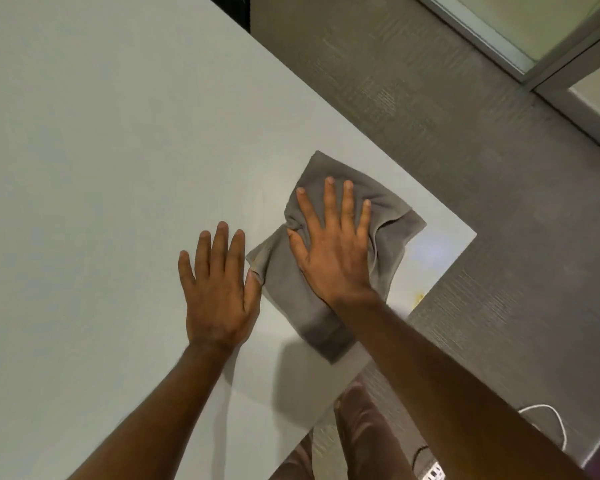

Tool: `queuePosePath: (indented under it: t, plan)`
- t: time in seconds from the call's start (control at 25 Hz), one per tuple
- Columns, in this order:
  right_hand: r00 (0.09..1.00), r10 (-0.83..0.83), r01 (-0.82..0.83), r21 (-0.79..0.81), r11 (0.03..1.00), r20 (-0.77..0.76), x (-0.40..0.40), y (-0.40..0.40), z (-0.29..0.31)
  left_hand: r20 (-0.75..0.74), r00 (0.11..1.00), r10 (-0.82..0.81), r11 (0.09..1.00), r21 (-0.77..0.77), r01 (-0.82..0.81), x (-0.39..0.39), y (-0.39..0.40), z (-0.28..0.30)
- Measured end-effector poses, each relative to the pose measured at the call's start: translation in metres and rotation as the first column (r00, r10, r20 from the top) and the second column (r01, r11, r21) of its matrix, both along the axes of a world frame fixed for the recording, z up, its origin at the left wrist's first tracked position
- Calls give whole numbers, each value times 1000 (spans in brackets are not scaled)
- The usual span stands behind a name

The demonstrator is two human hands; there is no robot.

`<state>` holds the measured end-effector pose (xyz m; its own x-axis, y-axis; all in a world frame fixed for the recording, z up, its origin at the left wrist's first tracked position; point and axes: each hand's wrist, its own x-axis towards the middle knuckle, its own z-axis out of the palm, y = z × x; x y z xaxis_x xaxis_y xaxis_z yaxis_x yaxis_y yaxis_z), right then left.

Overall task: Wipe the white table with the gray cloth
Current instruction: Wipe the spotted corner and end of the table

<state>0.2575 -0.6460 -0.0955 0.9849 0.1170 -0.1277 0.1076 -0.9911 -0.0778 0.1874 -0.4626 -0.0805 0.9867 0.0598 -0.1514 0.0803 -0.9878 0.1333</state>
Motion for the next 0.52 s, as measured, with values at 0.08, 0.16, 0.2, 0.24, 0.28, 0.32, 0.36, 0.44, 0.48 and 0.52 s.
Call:
queuePosePath:
  t: [0.08, 0.16, 0.2, 0.24, 0.28, 0.32, 0.36, 0.44, 0.48, 0.52]
  plan:
    - [999, 52, -52, 18, 998, 4, 36, 4, 2, 20, 1000, 16, 1000, 4, -16, 0, 0, -2]
    - [994, 106, -106, 30, 994, -8, 74, 10, 3, 37, 999, 23, 1000, 6, -23, -1, 0, -5]
    - [992, 127, -127, 36, 991, -11, 92, 14, 4, 43, 999, 23, 1000, 4, -24, -1, 0, -6]
    - [989, 146, -145, 43, 988, -11, 109, 18, 5, 48, 998, 27, 1000, -2, -27, -1, 0, -7]
    - [987, 160, -159, 51, 986, -13, 125, 21, 7, 51, 998, 31, 999, -9, -31, -1, 0, -8]
    - [985, 173, -171, 60, 983, -19, 139, 24, 9, 53, 998, 36, 999, -12, -35, -1, 1, -9]
    - [982, 186, -184, 64, 981, -23, 152, 25, 10, 53, 998, 38, 999, -12, -38, -2, 1, -10]
    - [975, 219, -216, 74, 974, -25, 170, 24, 14, 49, 998, 41, 999, -18, -40, -3, 2, -10]
    - [973, 231, -228, 88, 970, -25, 176, 22, 15, 44, 998, 45, 999, -23, -44, -2, 1, -10]
    - [971, 236, -233, 104, 967, -23, 179, 19, 16, 39, 998, 50, 998, -27, -49, -3, 1, -10]
